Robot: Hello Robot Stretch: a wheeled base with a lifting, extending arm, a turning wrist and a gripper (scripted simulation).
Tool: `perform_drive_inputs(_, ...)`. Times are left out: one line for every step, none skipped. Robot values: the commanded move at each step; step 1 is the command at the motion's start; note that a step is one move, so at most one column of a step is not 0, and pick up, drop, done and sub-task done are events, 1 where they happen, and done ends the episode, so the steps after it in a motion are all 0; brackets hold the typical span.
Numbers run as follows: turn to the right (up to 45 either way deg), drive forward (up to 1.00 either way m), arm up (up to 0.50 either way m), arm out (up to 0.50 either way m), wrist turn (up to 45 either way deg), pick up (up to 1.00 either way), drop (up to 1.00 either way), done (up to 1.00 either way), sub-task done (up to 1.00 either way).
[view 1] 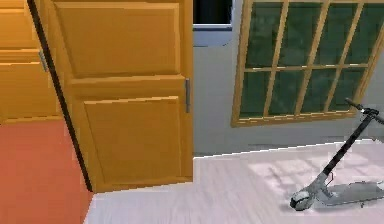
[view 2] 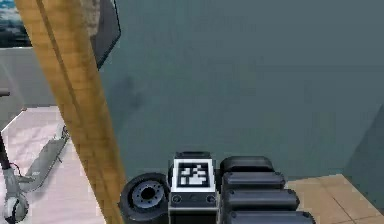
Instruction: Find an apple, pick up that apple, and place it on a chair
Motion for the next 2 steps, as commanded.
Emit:
perform_drive_inputs(-9.0,0.0,0.0,0.0,0.0,0.0,0.0,0.0,0.0)
perform_drive_inputs(0.0,0.35,0.0,0.0,0.0,0.0,0.0,0.0,0.0)
